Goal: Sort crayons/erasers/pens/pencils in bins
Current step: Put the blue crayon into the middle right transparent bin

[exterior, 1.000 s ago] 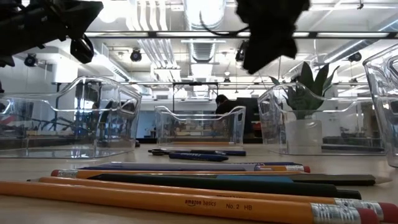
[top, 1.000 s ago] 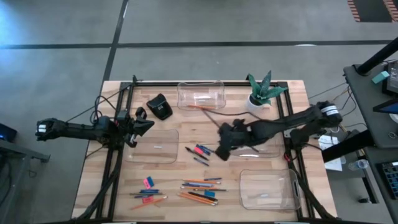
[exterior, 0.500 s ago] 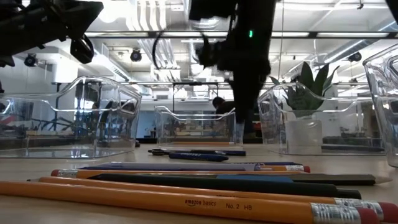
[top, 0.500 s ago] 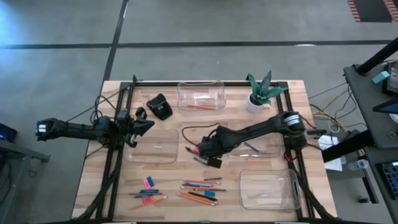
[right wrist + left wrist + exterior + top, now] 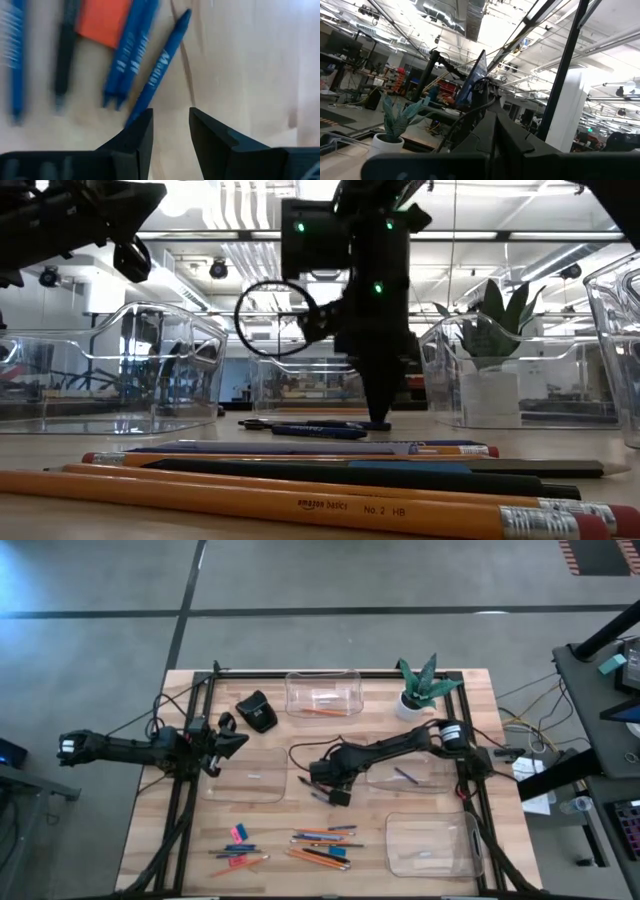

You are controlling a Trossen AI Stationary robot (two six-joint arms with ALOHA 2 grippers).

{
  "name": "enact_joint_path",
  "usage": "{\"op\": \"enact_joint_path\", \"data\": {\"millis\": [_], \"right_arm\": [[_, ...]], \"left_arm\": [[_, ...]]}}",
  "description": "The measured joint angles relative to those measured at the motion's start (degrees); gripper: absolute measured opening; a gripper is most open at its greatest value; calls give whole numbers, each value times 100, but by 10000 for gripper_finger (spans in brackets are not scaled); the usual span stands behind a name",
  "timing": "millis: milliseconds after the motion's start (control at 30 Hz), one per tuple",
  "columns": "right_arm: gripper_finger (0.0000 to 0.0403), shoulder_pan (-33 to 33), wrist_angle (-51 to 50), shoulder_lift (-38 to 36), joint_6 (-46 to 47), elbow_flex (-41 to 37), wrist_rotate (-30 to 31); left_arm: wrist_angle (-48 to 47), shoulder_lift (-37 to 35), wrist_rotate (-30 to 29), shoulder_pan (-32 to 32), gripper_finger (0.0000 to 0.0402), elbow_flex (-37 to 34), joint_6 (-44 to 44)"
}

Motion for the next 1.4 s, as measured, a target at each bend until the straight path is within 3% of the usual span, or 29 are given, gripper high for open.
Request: {"op": "enact_joint_path", "data": {"millis": [300, 700, 1400], "right_arm": [[118, 1, 26, -311, 53, 255, -13], [118, 79, 245, -265, 357, -306, -534], [118, 134, 807, -265, 346, -592, -537]], "left_arm": [[0, 0, -2, 2, 0, 0, 0], [0, 0, -2, 2, 0, 0, 2], [0, 0, -2, 2, 0, 1, 1]]}}
